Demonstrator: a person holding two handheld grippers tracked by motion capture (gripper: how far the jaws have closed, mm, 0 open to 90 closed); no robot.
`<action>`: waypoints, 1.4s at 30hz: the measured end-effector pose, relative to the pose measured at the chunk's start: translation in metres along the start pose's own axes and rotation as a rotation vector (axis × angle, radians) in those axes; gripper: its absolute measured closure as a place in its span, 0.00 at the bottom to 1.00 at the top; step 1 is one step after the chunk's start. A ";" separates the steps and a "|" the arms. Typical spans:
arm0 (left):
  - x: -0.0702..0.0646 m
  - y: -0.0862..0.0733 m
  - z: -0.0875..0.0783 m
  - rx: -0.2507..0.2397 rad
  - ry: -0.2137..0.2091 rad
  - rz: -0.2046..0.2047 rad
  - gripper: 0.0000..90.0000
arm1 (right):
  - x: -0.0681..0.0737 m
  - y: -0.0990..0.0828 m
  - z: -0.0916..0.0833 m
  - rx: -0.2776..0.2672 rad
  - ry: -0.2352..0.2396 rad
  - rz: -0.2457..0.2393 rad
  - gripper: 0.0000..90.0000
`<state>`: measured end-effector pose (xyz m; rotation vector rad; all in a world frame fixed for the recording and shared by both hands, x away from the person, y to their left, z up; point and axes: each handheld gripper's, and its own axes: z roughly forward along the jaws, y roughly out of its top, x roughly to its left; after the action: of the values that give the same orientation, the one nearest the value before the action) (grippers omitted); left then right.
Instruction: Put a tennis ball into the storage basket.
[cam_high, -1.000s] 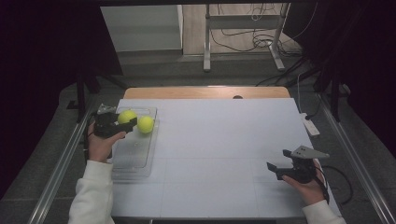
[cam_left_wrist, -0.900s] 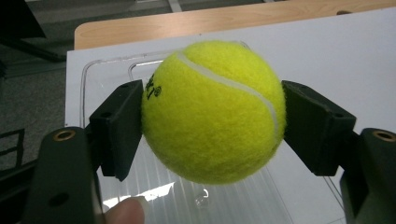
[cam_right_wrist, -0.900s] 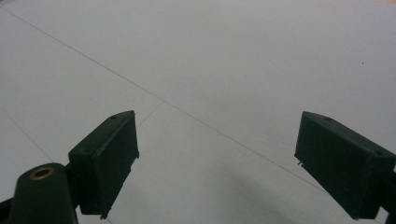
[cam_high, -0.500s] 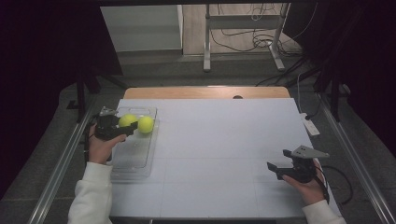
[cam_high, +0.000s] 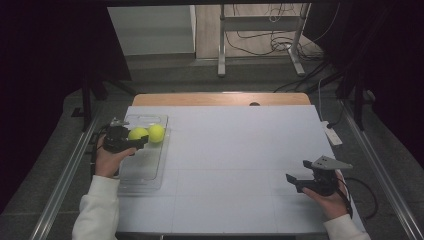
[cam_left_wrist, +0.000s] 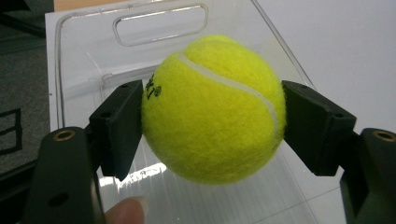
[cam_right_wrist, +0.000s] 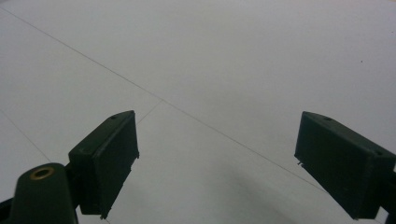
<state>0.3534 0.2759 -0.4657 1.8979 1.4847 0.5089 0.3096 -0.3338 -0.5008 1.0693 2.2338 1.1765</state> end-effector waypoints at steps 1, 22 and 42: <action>0.000 0.000 0.000 0.002 0.003 0.001 0.29 | 0.000 0.000 0.000 0.000 0.000 0.000 0.15; 0.002 -0.008 0.010 0.083 0.011 0.021 0.29 | 0.000 0.000 0.000 0.003 0.001 -0.001 0.15; 0.000 -0.002 -0.005 0.023 0.035 -0.007 0.16 | -0.001 0.000 0.001 0.004 -0.003 0.002 0.15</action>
<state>0.3492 0.2771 -0.4634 1.9095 1.5252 0.5270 0.3102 -0.3340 -0.5013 1.0738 2.2344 1.1715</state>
